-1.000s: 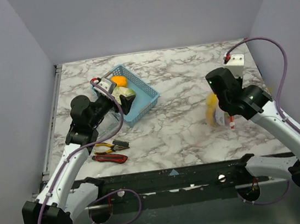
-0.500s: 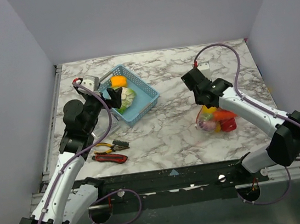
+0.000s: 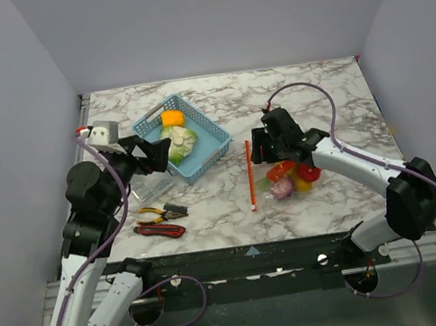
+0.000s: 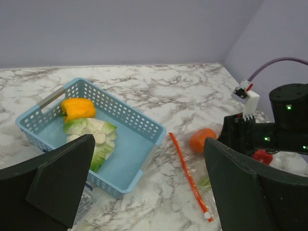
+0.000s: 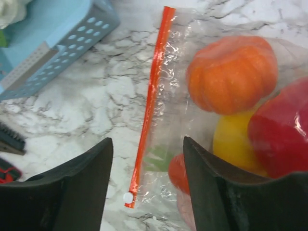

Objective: Place the food in the zip-top bag and seal the zipper
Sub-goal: Place the zipper food storage bag at the center of the board, then reset both arms

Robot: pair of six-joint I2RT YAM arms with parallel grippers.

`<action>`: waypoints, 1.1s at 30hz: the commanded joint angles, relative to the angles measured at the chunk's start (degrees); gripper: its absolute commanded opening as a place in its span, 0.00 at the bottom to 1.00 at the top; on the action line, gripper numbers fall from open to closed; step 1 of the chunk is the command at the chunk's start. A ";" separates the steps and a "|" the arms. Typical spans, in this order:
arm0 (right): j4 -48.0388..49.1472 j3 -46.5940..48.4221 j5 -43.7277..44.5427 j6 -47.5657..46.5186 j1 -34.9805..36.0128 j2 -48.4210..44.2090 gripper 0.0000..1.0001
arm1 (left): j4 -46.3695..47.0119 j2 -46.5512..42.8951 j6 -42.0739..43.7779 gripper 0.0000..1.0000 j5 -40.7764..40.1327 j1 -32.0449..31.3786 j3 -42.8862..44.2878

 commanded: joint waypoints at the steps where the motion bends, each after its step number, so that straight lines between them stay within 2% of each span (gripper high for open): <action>1: 3.50 1.21 -7.55 -1.51 0.28 -3.51 0.65 | -8.46 -7.23 -4.11 0.98 1.74 -0.09 1.32; 4: 2.14 2.43 -5.98 -2.75 0.28 -8.81 0.70 | -12.15 -10.79 -4.14 0.98 1.15 -0.09 2.34; 10: -4.96 7.03 0.20 -5.53 0.28 -20.48 0.86 | -17.74 -14.45 -2.69 0.98 -1.72 -0.08 7.98; 11: -6.05 7.79 2.02 -6.16 0.28 -22.93 0.89 | -18.10 -14.76 -2.36 0.98 -2.15 -0.08 8.94; 12: -7.05 8.51 3.78 -6.39 0.28 -25.13 0.98 | -18.24 -15.04 -1.92 0.98 -2.46 -0.08 9.95; 13: -7.87 8.98 6.07 -6.69 0.24 -27.84 1.00 | -18.13 -15.19 -1.42 0.98 -2.75 -0.08 10.65; 22: -7.83 13.27 19.84 -9.29 0.28 -47.98 1.00 | -15.45 -17.85 3.31 0.98 -10.98 -0.08 13.52; 27: -8.82 16.45 25.96 -8.90 0.29 -50.64 1.00 | -10.94 -20.30 5.22 0.99 -14.82 -0.09 12.79; 33: -6.97 15.61 26.77 -9.70 0.28 -51.90 1.00 | -9.50 -21.24 5.80 0.98 -15.62 -0.08 12.91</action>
